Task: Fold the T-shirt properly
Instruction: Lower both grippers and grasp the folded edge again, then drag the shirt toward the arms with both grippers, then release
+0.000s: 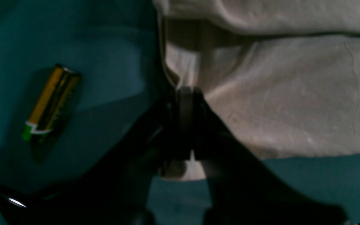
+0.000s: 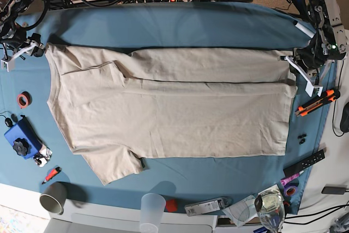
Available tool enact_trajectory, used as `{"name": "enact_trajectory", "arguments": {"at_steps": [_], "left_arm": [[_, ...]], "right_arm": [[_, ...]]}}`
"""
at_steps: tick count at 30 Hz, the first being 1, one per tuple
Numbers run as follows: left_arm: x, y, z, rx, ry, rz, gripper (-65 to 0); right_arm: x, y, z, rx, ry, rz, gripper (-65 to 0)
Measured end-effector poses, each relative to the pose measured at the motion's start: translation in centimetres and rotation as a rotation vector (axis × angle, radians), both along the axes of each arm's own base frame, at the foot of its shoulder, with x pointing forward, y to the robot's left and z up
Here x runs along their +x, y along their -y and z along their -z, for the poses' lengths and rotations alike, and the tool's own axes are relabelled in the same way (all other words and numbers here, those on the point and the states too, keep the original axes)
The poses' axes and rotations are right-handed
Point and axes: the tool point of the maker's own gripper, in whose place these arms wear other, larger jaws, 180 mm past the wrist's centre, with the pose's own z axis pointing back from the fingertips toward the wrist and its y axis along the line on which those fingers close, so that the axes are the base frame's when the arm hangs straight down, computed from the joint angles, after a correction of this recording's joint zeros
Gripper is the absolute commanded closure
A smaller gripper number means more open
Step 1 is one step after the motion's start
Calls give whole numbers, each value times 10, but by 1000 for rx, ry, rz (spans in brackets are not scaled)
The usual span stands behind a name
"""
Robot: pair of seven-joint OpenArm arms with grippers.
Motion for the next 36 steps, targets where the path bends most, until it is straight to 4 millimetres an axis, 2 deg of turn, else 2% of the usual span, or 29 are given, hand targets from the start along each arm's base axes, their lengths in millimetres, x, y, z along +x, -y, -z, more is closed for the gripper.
{"name": "enact_trajectory", "arguments": {"at_steps": [3, 7, 16, 20, 27, 32, 33, 34, 36], "left_arm": [[0, 0, 0, 0, 1, 0, 0], [1, 0, 0, 0, 3, 0, 0], [1, 0, -1, 1, 7, -1, 0], [1, 0, -1, 0, 8, -1, 0], [2, 0, -1, 1, 10, -1, 0], [2, 0, -1, 2, 10, -1, 0], [2, 0, -1, 2, 10, -1, 0], [2, 0, -1, 2, 10, -1, 0], [2, 0, -1, 2, 10, -2, 0]], "right_arm": [[6, -1, -2, -3, 43, 10, -250], [14, -11, 1, 12, 73, -14, -250], [41, -49, 8, 71, 117, -116, -250], [50, -50, 16, 154, 195, -65, -250], [46, -54, 29, 261, 215, -30, -250], [32, -71, 34, 337, 114, -103, -249], [32, -71, 33, 338, 117, -102, -243], [32, -71, 34, 339, 115, -101, -209], [28, -71, 36, 341, 101, -101, -96]]}}
